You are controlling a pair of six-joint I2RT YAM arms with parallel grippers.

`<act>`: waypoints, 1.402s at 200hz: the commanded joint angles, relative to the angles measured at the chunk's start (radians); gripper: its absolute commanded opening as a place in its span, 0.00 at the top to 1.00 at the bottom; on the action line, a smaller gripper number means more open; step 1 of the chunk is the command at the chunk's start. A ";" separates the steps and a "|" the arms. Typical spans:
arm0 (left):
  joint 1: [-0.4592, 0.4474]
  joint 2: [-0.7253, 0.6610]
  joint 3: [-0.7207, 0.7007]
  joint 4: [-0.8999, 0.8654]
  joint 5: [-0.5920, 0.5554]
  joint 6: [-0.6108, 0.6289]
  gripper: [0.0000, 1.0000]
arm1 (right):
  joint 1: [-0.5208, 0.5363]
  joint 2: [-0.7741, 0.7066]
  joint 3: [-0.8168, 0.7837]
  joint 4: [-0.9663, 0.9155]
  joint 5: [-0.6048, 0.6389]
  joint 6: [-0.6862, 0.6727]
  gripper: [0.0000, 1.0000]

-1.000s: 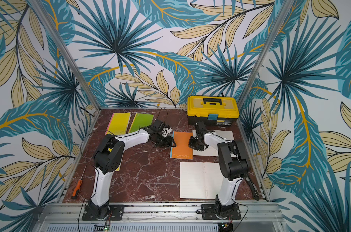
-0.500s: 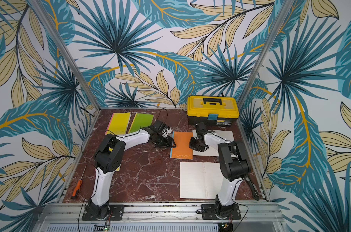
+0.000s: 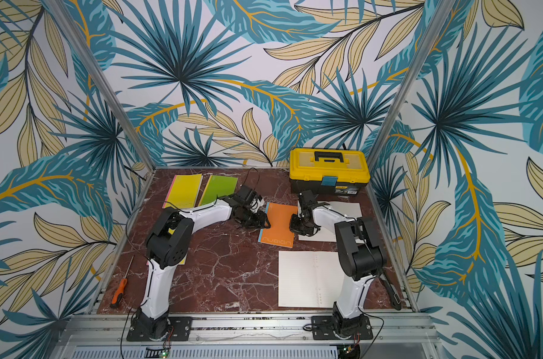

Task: Close the notebook
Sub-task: Move the notebook to the center of the board.

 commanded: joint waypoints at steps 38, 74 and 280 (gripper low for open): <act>0.012 -0.035 -0.047 -0.032 -0.069 0.021 0.49 | 0.056 0.047 0.021 -0.017 -0.017 -0.010 0.84; 0.013 -0.075 -0.119 -0.020 -0.085 0.010 0.49 | 0.095 0.063 0.037 -0.017 -0.018 -0.002 0.84; 0.095 -0.452 -0.652 0.039 -0.219 -0.107 0.49 | 0.374 0.174 0.111 0.083 -0.088 0.131 0.84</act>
